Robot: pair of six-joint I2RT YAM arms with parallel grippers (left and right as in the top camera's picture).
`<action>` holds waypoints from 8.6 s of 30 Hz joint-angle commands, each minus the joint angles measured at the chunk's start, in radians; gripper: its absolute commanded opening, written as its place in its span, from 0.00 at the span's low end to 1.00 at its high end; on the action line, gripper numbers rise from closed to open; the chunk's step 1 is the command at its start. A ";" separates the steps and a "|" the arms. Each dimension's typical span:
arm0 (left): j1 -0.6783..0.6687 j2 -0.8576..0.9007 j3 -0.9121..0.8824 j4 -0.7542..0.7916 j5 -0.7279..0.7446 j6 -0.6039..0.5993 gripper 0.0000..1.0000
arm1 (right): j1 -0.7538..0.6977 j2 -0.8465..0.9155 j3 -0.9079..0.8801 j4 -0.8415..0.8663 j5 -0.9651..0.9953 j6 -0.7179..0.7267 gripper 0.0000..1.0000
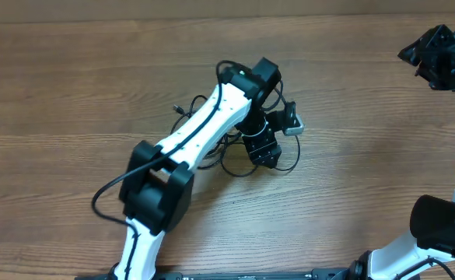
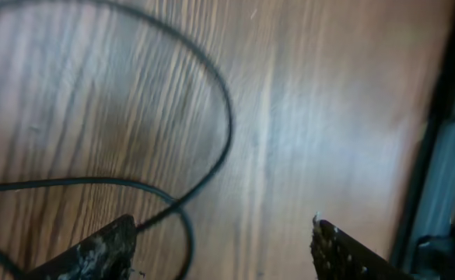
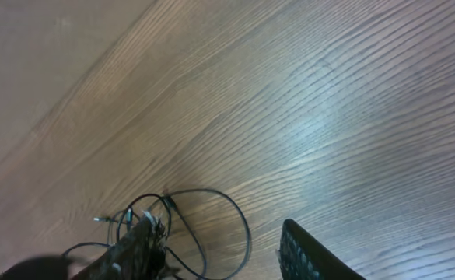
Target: Untangle cables
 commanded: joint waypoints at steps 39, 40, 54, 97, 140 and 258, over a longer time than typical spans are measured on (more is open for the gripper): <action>-0.017 -0.008 1.054 -0.026 -0.097 -0.560 0.04 | 0.004 -0.002 -0.004 0.002 -0.005 -0.026 0.47; 0.001 -0.024 1.099 -0.026 -0.102 -0.578 0.04 | 0.004 -0.002 -0.004 0.001 -0.005 -0.026 0.47; 0.372 -0.169 1.189 0.010 -0.097 -0.823 0.04 | 0.004 -0.002 -0.004 -0.007 -0.005 -0.026 0.47; 1.356 -0.138 0.855 -0.187 -0.438 -1.006 0.04 | 0.051 -0.002 -0.005 -0.010 -0.005 -0.075 0.47; 1.113 -0.282 0.809 -0.370 -0.153 -1.072 1.00 | 0.053 -0.002 -0.005 0.040 -0.121 -0.101 0.54; 0.436 -0.448 0.419 0.370 0.077 -1.793 0.04 | 0.693 0.021 -0.139 0.249 -0.111 -0.134 0.65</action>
